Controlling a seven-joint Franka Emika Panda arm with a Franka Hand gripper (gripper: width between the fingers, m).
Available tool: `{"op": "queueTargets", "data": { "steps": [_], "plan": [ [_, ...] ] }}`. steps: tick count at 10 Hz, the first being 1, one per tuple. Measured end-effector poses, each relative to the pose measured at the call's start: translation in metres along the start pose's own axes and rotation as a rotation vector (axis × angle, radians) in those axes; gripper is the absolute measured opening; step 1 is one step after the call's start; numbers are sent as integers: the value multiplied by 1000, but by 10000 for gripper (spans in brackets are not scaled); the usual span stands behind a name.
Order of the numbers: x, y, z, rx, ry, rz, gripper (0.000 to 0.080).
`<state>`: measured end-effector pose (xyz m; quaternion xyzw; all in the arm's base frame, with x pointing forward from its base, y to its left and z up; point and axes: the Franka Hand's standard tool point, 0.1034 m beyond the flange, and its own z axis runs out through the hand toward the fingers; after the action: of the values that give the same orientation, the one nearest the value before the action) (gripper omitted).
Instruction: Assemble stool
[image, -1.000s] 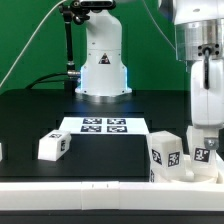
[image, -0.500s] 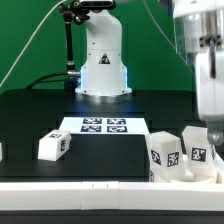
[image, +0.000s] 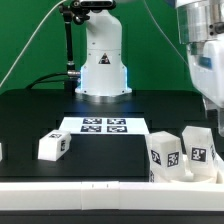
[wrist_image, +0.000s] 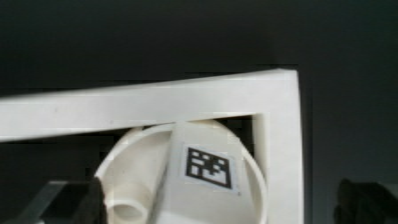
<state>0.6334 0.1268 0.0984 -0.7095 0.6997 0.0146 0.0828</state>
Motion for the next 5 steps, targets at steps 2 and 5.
{"op": "queueTargets", "data": {
  "steps": [2, 5],
  "plan": [
    [-2, -1, -3, -11, 11, -268, 649],
    [-2, -5, -6, -10, 19, -541, 649]
  ]
}}
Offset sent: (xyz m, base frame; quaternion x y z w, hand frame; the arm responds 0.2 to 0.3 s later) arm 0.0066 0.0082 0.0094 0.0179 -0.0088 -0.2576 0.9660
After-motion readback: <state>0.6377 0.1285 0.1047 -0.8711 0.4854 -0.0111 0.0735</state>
